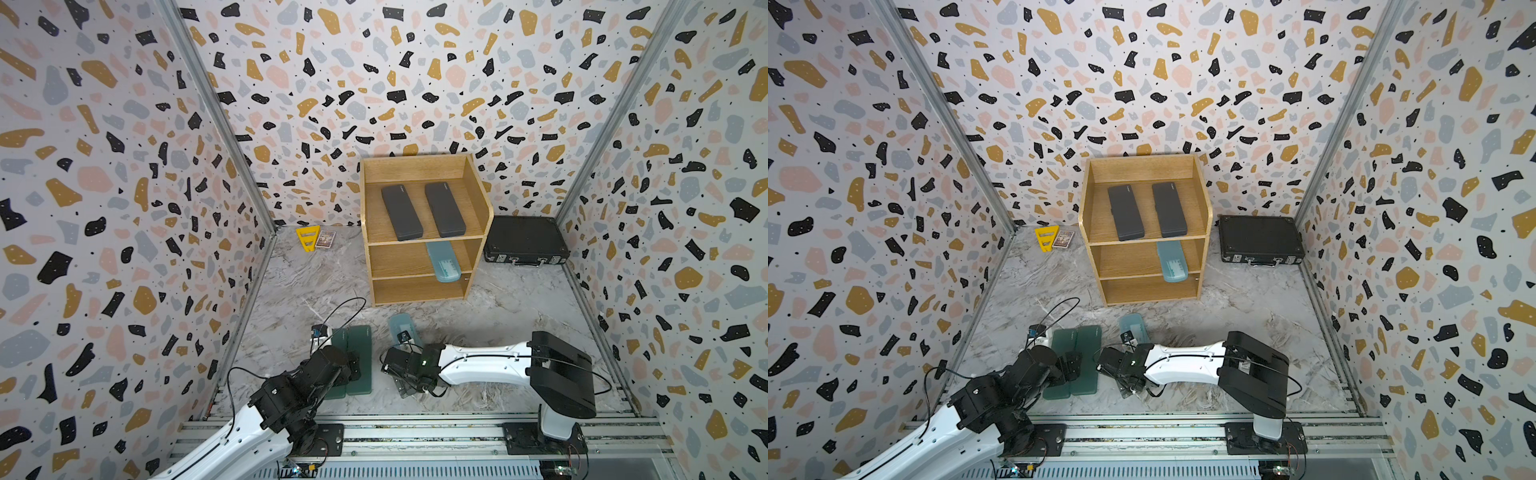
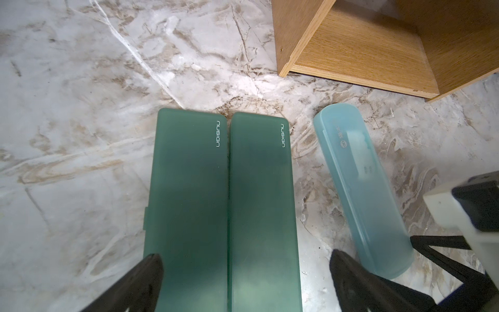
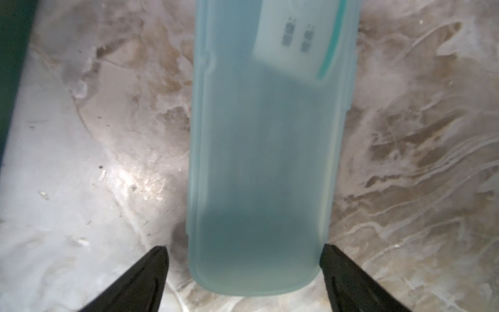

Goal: Place the pencil cases on the shelf according to color
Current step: Pick up the pencil case from the center of the board.

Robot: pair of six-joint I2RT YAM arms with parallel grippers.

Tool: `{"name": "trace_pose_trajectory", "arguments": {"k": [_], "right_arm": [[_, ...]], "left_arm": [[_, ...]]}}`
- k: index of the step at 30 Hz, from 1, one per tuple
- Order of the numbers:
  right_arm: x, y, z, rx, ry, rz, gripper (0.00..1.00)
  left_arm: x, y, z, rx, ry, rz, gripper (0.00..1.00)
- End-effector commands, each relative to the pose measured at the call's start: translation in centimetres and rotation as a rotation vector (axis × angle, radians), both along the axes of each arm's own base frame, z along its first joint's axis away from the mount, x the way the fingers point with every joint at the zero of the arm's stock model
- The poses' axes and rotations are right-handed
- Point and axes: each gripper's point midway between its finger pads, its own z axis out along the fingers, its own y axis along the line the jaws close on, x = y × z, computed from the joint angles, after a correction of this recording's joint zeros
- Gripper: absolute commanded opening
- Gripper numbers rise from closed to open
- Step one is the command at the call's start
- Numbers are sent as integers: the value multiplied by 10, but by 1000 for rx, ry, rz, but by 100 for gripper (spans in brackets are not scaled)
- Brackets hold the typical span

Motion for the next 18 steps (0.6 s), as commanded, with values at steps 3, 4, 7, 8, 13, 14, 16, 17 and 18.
{"name": "trace_pose_trajectory", "arguments": {"k": [3, 4, 7, 8, 13, 14, 16, 17, 18], "right_arm": [[4, -3, -7, -22, 44, -6, 94], [5, -4, -9, -26, 46, -6, 94], [7, -7, -15, -41, 55, -14, 94], [7, -8, -17, -44, 58, -16, 94], [8, -11, -23, -64, 52, -15, 94], [8, -11, -24, -67, 50, -12, 95], [10, -12, -24, -78, 40, -8, 96], [12, -13, -24, -86, 35, -8, 97], [13, -14, -24, -89, 35, -9, 98]], "left_arm": [[0, 5, 0, 14, -12, 6, 100], [0, 5, 0, 15, -12, 7, 100], [-1, 7, 0, 19, -12, 10, 100], [-1, 7, -1, 21, -12, 10, 100], [-1, 8, -1, 22, -14, 12, 100], [-1, 8, -1, 22, -14, 12, 100], [-1, 8, -1, 21, -14, 11, 100], [-1, 8, -1, 20, -14, 11, 100], [-1, 8, -1, 21, -14, 11, 100]]}}
